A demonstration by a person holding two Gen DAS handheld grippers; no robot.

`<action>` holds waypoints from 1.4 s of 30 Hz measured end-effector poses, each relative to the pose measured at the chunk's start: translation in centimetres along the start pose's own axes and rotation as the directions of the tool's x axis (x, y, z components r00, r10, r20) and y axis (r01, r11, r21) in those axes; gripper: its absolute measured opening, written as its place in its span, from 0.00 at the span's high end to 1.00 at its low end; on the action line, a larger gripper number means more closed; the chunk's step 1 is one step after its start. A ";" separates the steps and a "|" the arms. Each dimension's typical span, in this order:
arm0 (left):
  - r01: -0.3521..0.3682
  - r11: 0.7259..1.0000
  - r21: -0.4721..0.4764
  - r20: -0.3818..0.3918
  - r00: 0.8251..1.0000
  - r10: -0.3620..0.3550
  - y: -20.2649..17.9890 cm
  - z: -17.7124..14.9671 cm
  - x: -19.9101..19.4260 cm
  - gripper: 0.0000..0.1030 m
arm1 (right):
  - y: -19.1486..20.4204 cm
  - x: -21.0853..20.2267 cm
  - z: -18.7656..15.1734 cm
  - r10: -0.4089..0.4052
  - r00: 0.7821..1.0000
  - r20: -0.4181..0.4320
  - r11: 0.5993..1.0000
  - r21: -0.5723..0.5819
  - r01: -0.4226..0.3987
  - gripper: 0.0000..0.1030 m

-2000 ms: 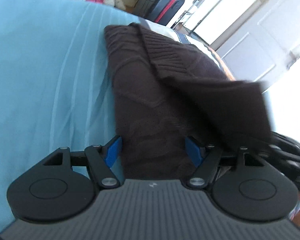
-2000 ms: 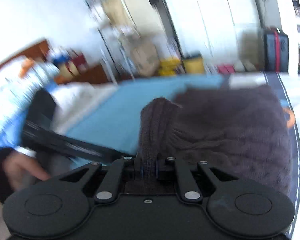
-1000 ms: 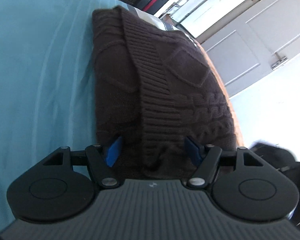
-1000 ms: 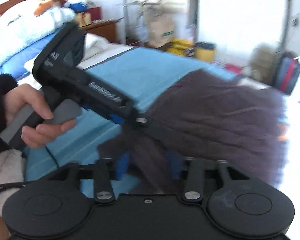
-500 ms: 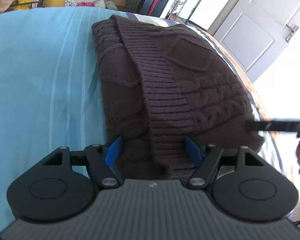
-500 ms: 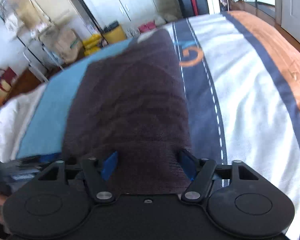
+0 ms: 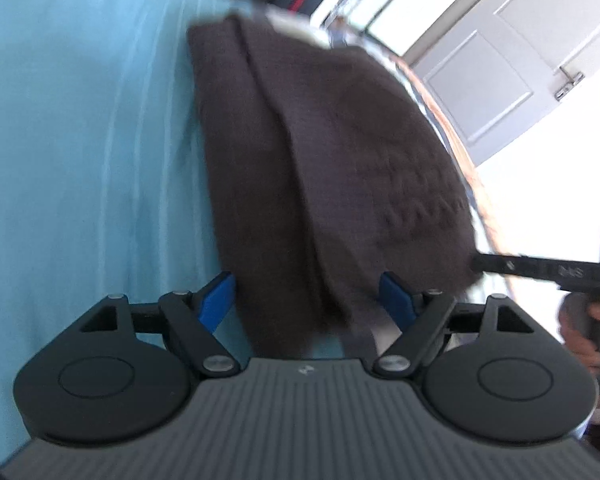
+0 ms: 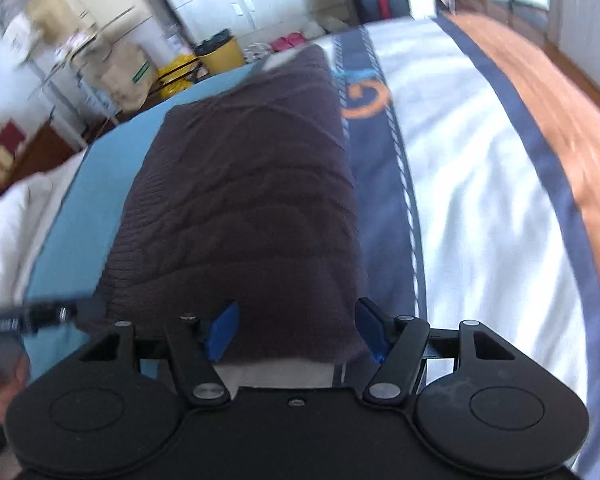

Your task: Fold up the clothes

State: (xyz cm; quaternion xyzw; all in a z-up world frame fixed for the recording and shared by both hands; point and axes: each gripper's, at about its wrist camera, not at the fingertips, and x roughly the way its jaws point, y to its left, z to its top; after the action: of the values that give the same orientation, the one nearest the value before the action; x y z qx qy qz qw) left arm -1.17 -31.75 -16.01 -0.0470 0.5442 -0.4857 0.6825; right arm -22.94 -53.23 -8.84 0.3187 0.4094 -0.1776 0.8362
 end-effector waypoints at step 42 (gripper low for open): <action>-0.074 0.990 0.117 0.218 0.975 0.047 -0.1 0.2 -7.2 0.42 | 1.7 -3.4 -1.6 0.082 0.968 0.236 0.991 0.084 -0.104 0.36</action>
State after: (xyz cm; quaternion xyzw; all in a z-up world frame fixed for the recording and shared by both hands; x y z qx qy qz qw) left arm -0.58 -26.78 -10.82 -0.0399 0.4373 -0.4898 0.7532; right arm -25.00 -50.79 -6.23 0.3544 0.2846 -0.1936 0.8694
